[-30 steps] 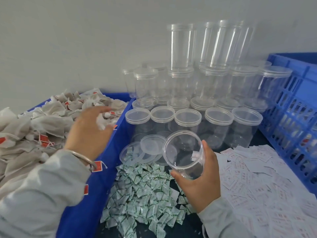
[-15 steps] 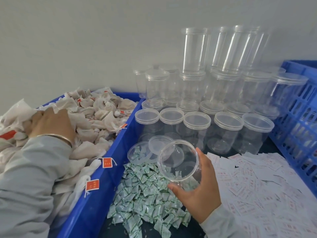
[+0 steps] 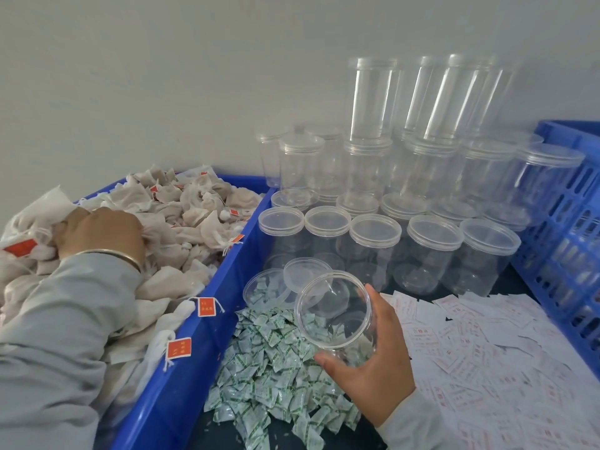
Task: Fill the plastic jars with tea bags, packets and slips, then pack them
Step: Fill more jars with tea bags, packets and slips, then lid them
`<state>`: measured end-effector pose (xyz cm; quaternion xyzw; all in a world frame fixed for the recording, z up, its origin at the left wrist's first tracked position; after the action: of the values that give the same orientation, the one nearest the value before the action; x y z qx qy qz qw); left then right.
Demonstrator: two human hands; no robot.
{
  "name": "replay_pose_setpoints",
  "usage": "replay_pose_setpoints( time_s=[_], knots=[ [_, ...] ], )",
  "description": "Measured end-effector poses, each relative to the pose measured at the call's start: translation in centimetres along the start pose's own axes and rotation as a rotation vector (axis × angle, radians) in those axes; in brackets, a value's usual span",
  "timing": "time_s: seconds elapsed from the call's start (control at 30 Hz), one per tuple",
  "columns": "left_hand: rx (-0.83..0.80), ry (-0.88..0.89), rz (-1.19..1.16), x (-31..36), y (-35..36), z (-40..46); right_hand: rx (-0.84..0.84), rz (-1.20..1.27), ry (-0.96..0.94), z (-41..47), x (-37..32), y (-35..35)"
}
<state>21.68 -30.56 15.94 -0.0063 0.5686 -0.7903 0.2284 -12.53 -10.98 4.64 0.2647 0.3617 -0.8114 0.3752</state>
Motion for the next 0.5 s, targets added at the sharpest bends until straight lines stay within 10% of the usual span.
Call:
replay_pose_setpoints(
  time_s=[0.27, 0.5],
  knots=[
    [0.194, 0.122, -0.725, 2.1, -6.7, -5.1, -0.003, 0.017, 0.023, 0.1, -0.1, 0.4],
    [-0.254, 0.343, -1.432, 7.2, -9.3, -10.8, -0.058, 0.131, 0.123, -0.6, 1.2, 1.9]
  ],
)
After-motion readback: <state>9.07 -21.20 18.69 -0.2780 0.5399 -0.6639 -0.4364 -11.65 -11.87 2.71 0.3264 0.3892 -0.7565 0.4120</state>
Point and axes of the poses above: each hand's wrist, its own z-axis towards the middle knuckle, its own y-axis out of the palm, x = y × z, the point moved 8 cm from there along z, towards the middle knuckle, and after that the axes turned 5 degrees about -y, right-handed, at the moved point
